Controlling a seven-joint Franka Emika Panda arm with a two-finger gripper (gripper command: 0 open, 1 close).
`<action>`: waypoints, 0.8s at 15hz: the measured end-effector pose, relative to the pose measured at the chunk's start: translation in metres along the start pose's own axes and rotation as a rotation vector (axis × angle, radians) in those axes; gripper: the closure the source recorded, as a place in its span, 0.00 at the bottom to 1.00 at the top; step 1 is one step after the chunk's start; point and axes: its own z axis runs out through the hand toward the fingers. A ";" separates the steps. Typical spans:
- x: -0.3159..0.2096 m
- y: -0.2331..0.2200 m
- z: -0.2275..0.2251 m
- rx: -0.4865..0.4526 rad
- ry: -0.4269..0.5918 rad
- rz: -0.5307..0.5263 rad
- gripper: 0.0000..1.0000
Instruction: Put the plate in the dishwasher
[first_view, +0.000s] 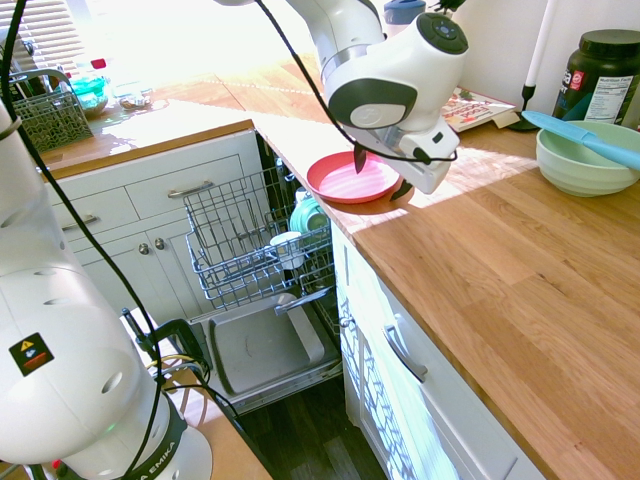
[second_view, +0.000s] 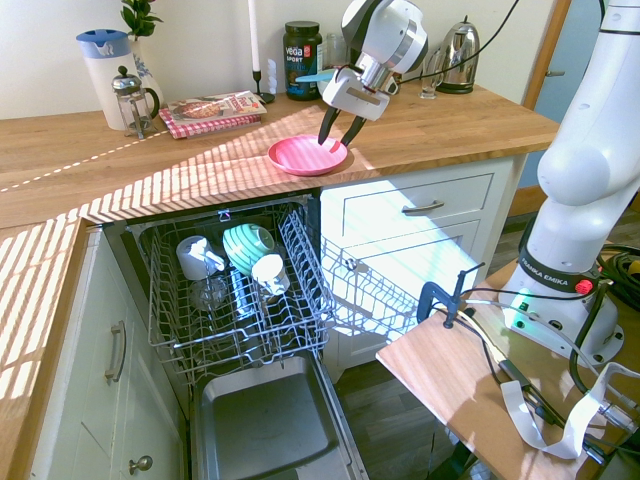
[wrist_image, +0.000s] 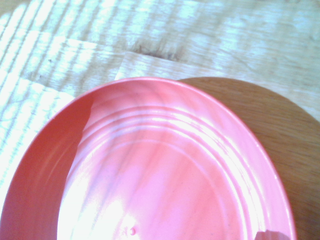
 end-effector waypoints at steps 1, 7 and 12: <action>0.001 0.000 0.002 -0.001 -0.005 -0.006 1.00; 0.006 -0.005 0.010 0.025 -0.021 -0.018 1.00; 0.006 -0.008 0.019 0.041 -0.034 -0.019 1.00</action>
